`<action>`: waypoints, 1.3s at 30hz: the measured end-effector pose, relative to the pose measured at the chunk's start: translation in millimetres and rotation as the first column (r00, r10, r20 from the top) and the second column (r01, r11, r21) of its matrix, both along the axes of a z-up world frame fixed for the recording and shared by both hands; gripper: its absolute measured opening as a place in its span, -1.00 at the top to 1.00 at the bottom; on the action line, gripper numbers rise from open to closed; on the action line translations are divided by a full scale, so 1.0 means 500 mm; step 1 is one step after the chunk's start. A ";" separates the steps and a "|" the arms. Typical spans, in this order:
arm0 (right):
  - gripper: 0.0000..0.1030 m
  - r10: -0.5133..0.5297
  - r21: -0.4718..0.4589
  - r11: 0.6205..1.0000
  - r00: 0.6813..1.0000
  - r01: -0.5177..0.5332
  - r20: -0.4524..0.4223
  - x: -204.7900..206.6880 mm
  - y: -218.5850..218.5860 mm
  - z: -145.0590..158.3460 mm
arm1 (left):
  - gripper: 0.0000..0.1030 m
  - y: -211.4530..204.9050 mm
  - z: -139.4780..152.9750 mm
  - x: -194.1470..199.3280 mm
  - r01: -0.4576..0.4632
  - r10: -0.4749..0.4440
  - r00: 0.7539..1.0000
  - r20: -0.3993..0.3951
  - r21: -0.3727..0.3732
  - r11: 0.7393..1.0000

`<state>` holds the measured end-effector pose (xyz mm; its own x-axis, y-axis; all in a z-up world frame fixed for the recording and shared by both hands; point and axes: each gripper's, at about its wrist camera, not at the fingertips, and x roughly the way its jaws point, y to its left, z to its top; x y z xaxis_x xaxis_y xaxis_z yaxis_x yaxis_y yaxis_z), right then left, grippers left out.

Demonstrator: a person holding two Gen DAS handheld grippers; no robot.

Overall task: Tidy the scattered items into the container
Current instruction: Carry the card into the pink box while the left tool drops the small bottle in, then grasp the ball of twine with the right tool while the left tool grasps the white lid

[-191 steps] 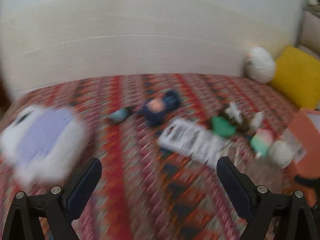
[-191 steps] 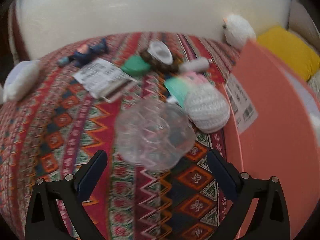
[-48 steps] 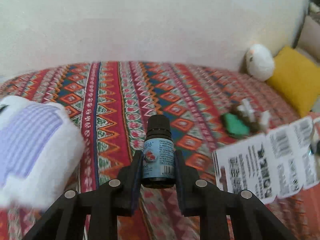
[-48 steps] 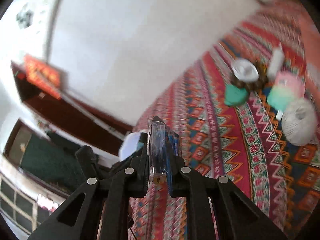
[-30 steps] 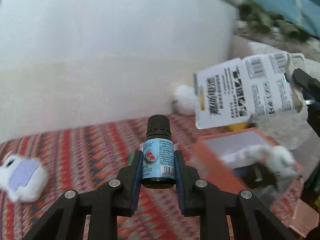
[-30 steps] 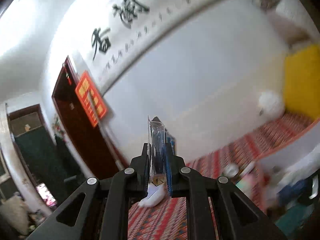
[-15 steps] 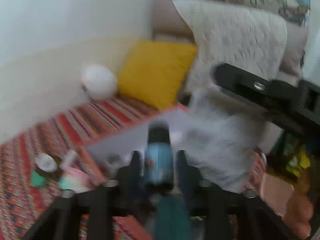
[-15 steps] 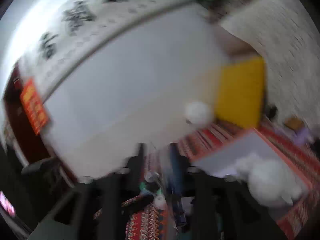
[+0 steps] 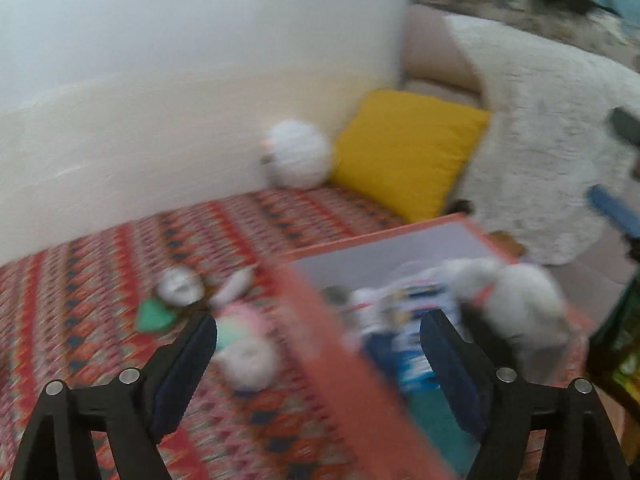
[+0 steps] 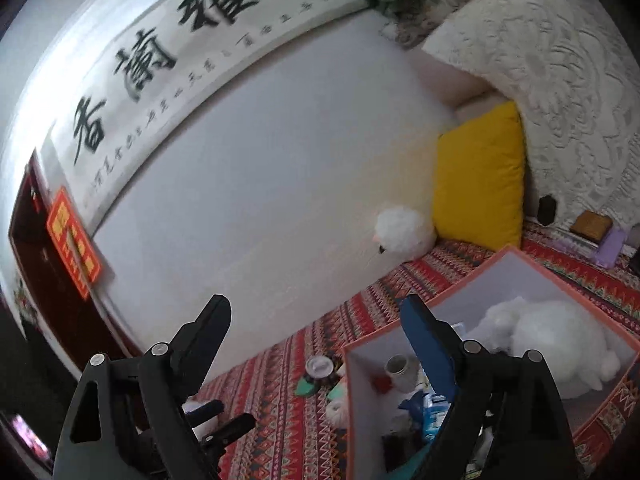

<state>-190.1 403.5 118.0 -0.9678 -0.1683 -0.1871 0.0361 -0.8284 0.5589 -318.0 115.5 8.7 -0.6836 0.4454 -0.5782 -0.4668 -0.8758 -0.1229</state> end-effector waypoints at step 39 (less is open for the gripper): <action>-0.28 -0.156 0.749 0.572 0.853 -0.333 0.498 -0.505 -0.480 -0.543 | -0.14 0.028 -0.396 -0.696 0.014 0.047 0.892 0.450 -0.130 0.991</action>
